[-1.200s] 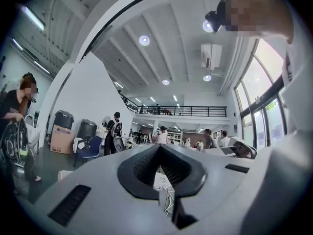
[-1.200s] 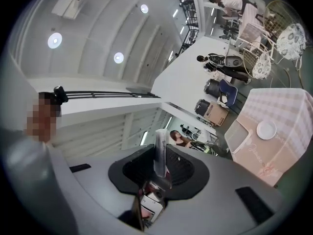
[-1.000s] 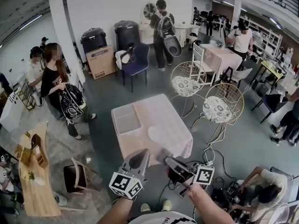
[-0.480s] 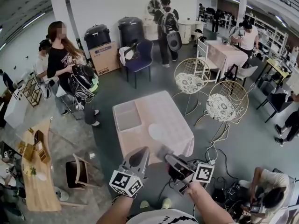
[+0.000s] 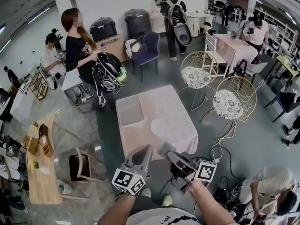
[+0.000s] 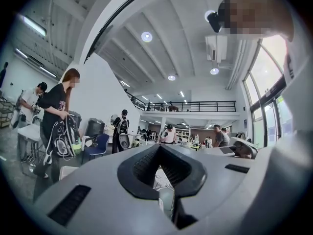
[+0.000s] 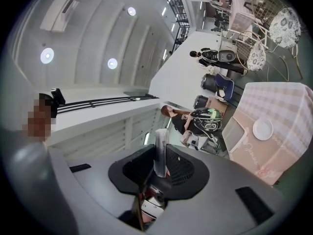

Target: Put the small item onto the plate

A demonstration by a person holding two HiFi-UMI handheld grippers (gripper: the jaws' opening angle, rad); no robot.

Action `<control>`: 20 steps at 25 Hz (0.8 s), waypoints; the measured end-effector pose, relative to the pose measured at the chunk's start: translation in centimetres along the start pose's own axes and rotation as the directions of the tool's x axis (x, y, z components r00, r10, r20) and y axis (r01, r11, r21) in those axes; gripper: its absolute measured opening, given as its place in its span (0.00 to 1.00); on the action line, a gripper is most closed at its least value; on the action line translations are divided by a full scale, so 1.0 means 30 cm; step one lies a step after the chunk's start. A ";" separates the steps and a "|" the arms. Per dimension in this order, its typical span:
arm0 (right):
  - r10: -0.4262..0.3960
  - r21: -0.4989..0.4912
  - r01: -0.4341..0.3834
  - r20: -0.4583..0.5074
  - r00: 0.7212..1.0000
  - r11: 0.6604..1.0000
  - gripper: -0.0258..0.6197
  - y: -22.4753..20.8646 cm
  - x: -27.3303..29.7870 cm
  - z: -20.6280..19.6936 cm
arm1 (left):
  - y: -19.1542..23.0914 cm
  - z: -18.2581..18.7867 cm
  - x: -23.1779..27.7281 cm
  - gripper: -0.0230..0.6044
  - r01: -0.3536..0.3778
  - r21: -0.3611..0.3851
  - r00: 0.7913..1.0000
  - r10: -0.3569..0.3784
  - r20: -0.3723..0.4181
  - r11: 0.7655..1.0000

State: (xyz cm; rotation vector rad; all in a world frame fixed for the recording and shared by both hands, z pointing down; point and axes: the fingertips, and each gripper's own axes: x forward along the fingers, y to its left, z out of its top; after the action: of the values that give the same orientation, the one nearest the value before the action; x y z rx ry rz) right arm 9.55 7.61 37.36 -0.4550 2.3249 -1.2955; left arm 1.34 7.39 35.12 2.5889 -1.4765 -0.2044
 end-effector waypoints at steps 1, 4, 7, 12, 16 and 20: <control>-0.002 0.007 0.002 -0.001 1.000 1.000 0.17 -0.008 0.004 0.004 | 0.007 -0.001 0.008 0.04 -0.004 -0.001 1.000 0.004 -0.001 1.000; -0.013 0.030 0.013 -0.005 1.000 0.999 0.17 -0.034 0.020 0.016 | 0.029 -0.001 0.033 0.04 -0.012 0.001 1.000 0.012 -0.005 1.000; -0.015 0.027 0.015 -0.011 1.000 1.000 0.17 -0.057 0.050 0.023 | 0.057 -0.006 0.055 0.04 -0.009 0.000 1.000 0.009 -0.007 1.000; -0.041 0.034 0.041 -0.013 0.999 0.999 0.17 -0.124 0.123 0.029 | 0.151 -0.027 0.099 0.04 -0.003 -0.015 1.000 0.002 -0.009 1.000; -0.065 0.022 0.065 -0.006 0.998 0.998 0.17 -0.181 0.201 0.056 | 0.242 -0.035 0.160 0.04 0.023 -0.023 1.000 -0.024 -0.008 0.999; -0.106 0.038 0.106 0.010 0.994 0.994 0.17 -0.252 0.298 0.062 | 0.356 -0.048 0.218 0.04 0.061 -0.013 0.998 -0.062 -0.028 0.998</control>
State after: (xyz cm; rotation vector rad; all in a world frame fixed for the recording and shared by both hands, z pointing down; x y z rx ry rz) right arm 3.47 -1.86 41.08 -0.5798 2.2903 -1.3785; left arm -4.08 -3.52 38.39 2.6185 -1.3830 -0.1829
